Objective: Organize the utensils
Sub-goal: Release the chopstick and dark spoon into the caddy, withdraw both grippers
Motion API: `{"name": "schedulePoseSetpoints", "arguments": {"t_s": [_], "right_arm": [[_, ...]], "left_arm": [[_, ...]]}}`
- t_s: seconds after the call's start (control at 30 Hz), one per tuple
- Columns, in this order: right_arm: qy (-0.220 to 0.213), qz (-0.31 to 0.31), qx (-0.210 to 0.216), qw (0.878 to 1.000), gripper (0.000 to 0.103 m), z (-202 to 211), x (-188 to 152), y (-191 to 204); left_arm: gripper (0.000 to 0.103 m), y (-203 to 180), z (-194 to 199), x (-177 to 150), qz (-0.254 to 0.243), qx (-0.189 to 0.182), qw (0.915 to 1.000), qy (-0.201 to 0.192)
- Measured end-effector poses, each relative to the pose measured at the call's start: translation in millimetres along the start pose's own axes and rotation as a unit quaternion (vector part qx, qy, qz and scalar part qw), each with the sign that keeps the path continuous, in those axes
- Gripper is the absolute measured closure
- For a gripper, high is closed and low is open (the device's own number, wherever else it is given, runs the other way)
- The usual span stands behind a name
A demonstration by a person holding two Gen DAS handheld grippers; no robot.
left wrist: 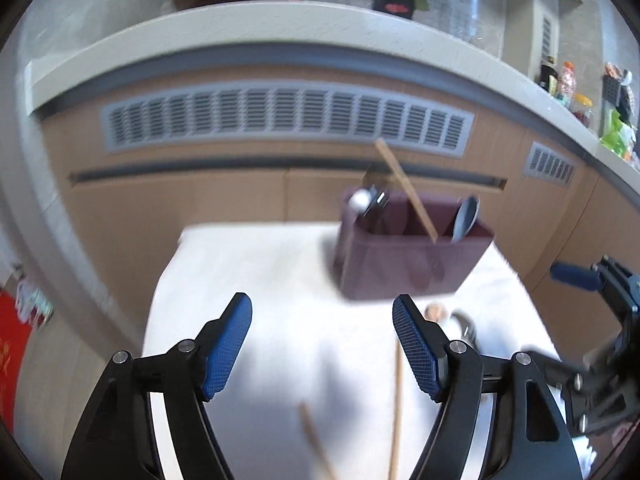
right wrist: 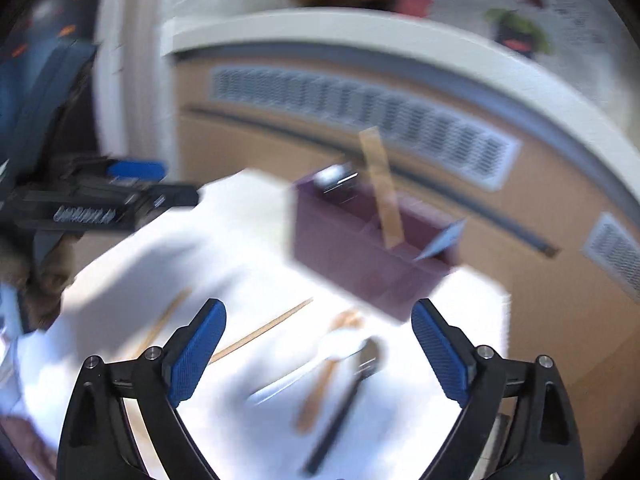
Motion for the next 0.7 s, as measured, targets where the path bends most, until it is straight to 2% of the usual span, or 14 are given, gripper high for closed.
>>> {"name": "schedulePoseSetpoints", "arguments": {"t_s": [0.1,0.23,0.3,0.37,0.43,0.57,0.7], "right_arm": [[0.028,0.045,0.052,0.997,0.011,-4,-19,39],[0.09,0.098,0.131,0.982,0.015,-16,-46,88],[0.109,0.117,0.15,0.976,0.028,-19,-56,102],[0.129,0.136,0.163,0.969,0.054,-22,-65,115],[0.149,0.148,0.172,0.962,0.067,-27,-73,124],[0.166,0.142,0.186,0.958,0.073,-33,-77,124],[0.168,0.151,0.193,0.955,0.074,-31,-78,127]], "left_arm": [[0.026,19,18,-24,0.028,0.013,0.9995,0.008],[0.023,39,39,-51,0.056,0.027,0.9979,0.014],[0.023,46,43,-63,0.064,0.033,0.9972,0.021],[0.023,51,43,-72,0.067,0.039,0.9965,0.032],[0.023,56,41,-80,0.074,0.041,0.9956,0.041],[0.023,64,33,-89,0.095,0.034,0.9936,0.05],[0.023,67,26,-93,0.106,0.03,0.9919,0.063]]}}
Point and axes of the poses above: each gripper's, at about its wrist camera, not at the fingertips, and z roughly against the way its jaws point, y to its left, x to its top, the point moved 1 cm from there along -z, roughly the way its jaws point, and after that the axes turned 6 degrees about -x, right-handed, at the moved point
